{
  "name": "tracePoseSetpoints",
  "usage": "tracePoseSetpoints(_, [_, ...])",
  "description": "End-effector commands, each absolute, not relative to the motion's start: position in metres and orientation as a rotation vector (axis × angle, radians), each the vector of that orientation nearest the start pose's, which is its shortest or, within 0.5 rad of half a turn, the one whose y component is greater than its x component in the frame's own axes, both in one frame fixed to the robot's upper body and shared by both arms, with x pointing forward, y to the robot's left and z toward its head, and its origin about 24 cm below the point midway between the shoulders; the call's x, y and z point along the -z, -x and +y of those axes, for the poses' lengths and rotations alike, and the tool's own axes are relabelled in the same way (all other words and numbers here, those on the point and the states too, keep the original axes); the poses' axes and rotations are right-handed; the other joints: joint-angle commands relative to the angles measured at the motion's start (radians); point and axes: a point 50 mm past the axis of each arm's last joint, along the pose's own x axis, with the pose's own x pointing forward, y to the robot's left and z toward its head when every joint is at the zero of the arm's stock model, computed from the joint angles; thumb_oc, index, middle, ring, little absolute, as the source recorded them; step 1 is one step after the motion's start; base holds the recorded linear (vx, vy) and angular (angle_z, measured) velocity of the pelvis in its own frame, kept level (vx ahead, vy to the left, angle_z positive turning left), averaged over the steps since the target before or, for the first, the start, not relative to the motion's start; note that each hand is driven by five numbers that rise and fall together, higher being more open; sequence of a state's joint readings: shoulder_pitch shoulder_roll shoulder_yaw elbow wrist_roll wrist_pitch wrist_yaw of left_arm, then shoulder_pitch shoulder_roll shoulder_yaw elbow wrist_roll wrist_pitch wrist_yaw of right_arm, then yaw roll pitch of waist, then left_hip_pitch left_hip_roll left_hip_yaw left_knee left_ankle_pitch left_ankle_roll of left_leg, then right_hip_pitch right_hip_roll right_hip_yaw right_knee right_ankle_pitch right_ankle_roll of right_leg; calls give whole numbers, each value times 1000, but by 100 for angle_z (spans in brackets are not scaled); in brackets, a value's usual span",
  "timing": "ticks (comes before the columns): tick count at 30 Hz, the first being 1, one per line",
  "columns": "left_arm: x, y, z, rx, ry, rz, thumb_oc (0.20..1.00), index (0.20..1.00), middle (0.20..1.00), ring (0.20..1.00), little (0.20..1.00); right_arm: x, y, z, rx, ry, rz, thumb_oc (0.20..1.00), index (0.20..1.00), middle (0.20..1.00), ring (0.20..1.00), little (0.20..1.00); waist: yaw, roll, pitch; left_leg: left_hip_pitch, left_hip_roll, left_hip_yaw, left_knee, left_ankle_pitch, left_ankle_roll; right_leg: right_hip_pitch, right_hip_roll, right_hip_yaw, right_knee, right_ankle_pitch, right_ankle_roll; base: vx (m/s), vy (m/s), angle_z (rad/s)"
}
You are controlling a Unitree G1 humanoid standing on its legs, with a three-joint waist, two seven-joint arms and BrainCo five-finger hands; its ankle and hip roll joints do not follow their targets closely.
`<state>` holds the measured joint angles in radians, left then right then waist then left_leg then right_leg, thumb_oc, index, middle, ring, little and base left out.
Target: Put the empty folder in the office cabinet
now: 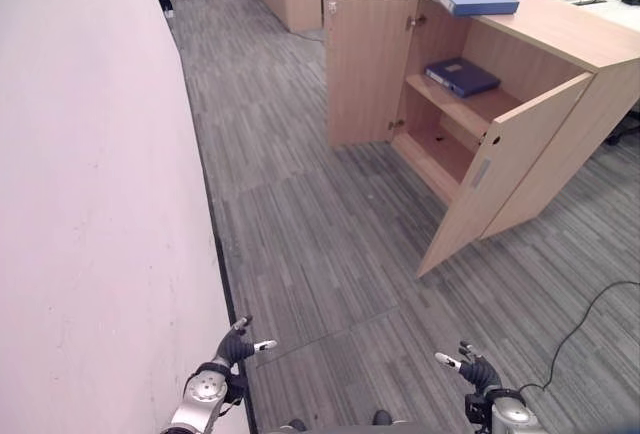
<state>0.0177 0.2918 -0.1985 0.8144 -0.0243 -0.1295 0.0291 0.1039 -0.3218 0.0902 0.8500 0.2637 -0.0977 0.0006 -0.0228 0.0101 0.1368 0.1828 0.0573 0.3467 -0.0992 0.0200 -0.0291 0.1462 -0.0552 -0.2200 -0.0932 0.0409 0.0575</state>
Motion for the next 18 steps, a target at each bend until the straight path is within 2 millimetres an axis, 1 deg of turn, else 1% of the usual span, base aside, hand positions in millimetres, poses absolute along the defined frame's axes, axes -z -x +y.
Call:
tracePoseSetpoints(1, [104, -187, 222, 34, -330, 664, 1000, 1000, 1000, 1000, 1000, 123, -148, -249, 170, 74, 824, 1000, 1000, 1000, 1000, 1000, -12, -7, 8, 5, 67, -34, 12, -30, -83, 40, -100, -12, 9, -64, 106, 0, 0, 0])
tracePoseSetpoints(12, [109, -183, 223, 17, -321, 698, 1000, 1000, 1000, 1000, 1000, 128, -138, -252, 197, 59, 866, 1000, 1000, 1000, 1000, 1000, -17, 0, 5, 9, 73, -38, 12, -25, -90, 46, -89, -10, 6, -72, 100, 2, -7, 0])
tracePoseSetpoints(18, [110, -182, 226, 10, -323, 703, 1000, 1000, 1000, 1000, 1000, 129, -136, -254, 200, 65, 879, 1000, 1000, 1000, 1000, 1000, -19, 4, 7, 3, 79, -42, 12, -20, -95, 41, -84, -7, 6, -76, 96, -4, -55, 1])
